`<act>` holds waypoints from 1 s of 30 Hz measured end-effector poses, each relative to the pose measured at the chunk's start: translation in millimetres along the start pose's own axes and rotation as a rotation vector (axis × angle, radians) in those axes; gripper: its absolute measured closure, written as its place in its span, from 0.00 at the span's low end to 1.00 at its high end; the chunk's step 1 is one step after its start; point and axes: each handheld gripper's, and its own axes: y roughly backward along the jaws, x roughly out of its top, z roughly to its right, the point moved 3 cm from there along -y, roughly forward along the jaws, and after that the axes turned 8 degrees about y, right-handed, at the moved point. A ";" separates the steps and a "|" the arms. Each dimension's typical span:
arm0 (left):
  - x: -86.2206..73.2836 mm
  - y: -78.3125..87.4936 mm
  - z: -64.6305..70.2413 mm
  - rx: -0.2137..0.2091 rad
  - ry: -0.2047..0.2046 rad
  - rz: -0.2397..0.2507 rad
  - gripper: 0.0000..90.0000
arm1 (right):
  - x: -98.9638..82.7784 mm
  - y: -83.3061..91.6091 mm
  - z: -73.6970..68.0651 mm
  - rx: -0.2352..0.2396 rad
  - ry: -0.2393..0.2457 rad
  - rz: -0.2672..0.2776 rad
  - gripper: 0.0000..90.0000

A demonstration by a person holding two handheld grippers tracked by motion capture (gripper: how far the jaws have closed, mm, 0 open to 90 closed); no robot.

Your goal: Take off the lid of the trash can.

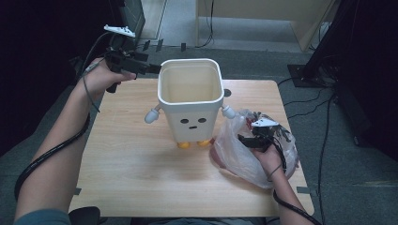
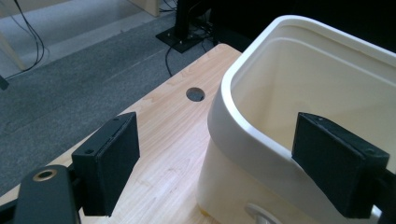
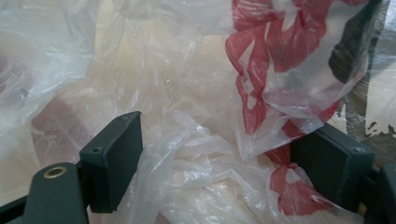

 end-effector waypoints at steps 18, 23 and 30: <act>5.6 -24.0 5.8 -0.010 -0.042 -0.026 0.36 | 0.2 -0.2 0.1 0.001 0.002 -0.001 0.22; 5.3 -30.3 6.9 -0.011 -0.052 -0.034 0.40 | 0.3 -0.2 0.1 0.001 0.002 -0.001 0.22; 7.4 -37.0 5.7 -0.023 -0.007 -0.052 0.50 | 0.3 -0.2 0.1 0.001 0.002 -0.001 0.22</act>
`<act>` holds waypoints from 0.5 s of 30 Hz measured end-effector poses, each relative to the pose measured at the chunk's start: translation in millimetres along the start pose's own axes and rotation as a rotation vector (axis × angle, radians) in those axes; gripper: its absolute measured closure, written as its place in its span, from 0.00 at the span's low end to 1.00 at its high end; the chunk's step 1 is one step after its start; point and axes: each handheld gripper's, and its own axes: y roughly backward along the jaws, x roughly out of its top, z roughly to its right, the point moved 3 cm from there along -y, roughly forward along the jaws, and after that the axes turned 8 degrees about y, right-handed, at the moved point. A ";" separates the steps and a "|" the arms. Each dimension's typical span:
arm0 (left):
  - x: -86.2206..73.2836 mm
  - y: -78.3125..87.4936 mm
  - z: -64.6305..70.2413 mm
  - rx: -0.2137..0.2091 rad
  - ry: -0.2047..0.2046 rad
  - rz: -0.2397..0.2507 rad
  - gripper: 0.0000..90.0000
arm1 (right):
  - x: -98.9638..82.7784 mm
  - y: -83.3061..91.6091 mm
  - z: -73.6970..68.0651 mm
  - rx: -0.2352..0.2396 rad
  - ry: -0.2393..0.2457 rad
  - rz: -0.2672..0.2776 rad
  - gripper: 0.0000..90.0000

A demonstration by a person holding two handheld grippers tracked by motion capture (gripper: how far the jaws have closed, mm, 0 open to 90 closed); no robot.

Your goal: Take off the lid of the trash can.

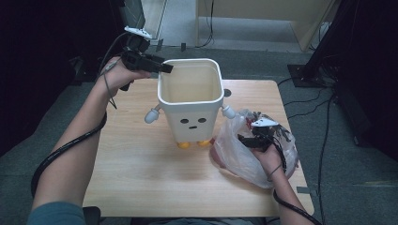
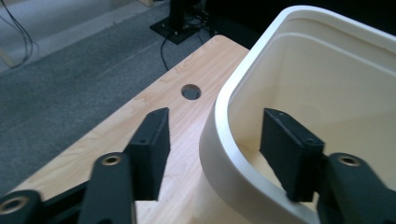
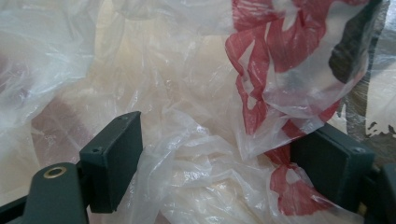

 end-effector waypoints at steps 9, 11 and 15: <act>2.3 -11.7 -0.6 0.003 0.000 -0.028 0.66 | 0.0 0.0 0.0 0.000 0.000 0.000 0.22; 2.8 -12.9 -0.1 0.000 -0.001 -0.023 0.72 | 0.0 0.0 0.0 0.000 0.000 0.000 0.22; 4.3 -13.7 2.2 0.011 -0.021 -0.024 0.81 | 0.1 -0.1 0.0 0.001 0.000 0.000 0.22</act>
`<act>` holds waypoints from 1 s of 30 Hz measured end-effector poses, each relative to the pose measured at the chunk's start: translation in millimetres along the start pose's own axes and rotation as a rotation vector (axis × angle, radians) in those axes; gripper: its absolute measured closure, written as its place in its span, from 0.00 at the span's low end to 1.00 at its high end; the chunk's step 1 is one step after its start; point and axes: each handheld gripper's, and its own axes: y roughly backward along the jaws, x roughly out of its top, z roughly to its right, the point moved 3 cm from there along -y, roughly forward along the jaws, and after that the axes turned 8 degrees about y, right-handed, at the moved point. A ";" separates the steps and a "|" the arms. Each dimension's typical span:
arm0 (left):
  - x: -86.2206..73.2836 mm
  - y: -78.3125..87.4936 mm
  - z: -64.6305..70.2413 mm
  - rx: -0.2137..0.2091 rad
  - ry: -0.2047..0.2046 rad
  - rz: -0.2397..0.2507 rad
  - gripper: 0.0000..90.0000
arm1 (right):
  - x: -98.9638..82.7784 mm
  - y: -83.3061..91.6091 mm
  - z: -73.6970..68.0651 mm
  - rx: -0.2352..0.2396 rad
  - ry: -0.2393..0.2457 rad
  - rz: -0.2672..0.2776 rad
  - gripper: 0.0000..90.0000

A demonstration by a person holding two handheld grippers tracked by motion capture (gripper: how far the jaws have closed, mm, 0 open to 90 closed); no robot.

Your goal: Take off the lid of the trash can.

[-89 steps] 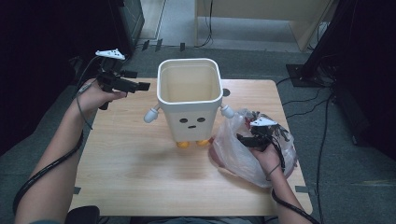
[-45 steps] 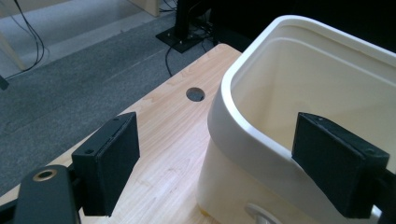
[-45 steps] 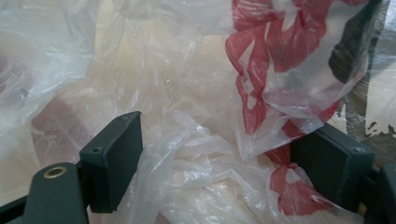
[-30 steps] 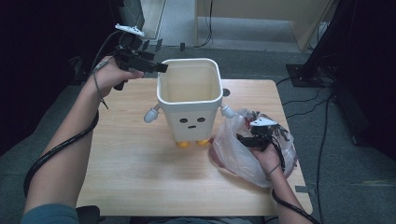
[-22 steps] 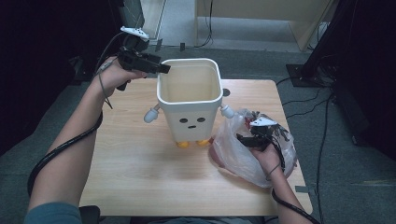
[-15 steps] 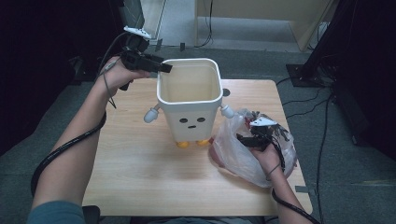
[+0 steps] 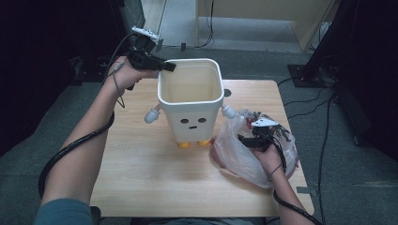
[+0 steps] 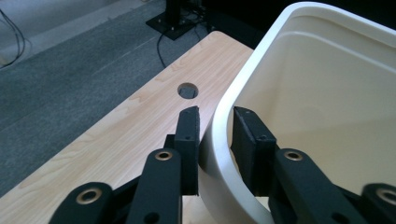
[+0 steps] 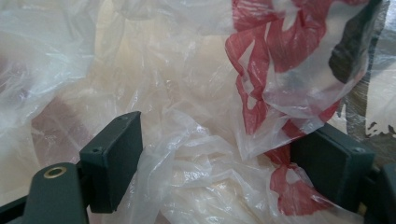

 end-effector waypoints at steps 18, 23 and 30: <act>14.9 18.4 0.8 -0.036 0.064 0.031 0.85 | 0.2 -0.3 0.2 0.001 0.003 0.002 0.22; 20.9 23.0 5.3 -0.032 0.053 0.036 0.84 | 0.2 -0.3 0.3 0.001 0.003 0.002 0.22; 26.5 33.0 7.8 -0.029 0.053 0.029 0.84 | 0.2 -0.3 0.3 0.001 0.003 0.002 0.22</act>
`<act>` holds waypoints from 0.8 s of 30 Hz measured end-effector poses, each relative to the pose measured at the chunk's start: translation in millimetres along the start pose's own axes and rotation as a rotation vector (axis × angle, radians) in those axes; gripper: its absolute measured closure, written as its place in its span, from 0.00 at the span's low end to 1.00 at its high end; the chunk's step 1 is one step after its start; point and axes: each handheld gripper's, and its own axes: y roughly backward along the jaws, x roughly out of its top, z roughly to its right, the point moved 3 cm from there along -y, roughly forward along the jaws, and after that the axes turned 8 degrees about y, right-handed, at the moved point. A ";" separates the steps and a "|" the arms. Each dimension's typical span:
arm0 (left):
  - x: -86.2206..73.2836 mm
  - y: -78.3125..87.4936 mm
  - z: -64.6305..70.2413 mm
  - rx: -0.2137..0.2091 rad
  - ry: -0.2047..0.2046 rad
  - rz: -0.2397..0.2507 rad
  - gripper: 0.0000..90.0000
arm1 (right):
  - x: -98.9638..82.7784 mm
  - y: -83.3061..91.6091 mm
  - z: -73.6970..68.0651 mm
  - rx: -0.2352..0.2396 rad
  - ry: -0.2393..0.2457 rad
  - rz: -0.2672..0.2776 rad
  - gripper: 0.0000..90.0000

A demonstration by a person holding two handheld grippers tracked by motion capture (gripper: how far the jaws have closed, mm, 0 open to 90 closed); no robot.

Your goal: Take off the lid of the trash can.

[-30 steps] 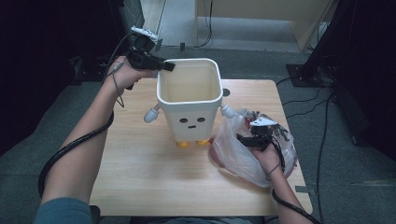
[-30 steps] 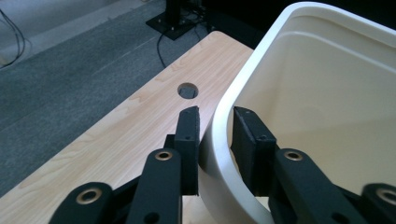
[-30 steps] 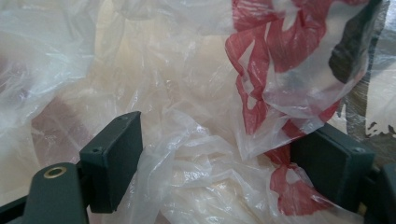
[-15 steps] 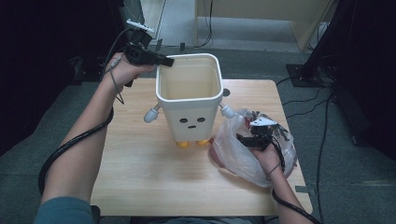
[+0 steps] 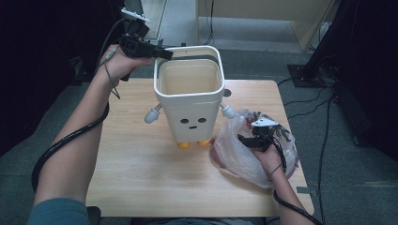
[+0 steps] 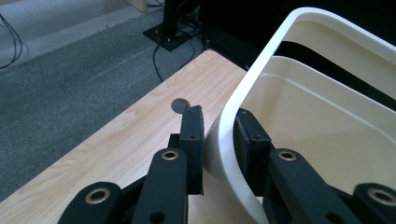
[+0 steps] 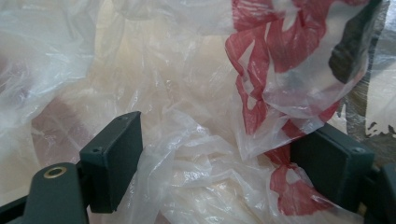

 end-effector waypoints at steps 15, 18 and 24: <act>-4.5 19.8 -4.0 0.005 -0.003 -0.011 0.84 | 0.0 0.0 0.0 0.000 0.000 0.000 0.22; -6.7 23.8 -5.8 0.007 -0.005 -0.008 0.84 | 0.0 0.0 0.0 0.000 0.000 0.000 0.22; -12.2 32.3 -12.1 0.004 0.008 0.004 0.84 | 0.0 0.0 -0.1 0.000 0.000 0.000 0.22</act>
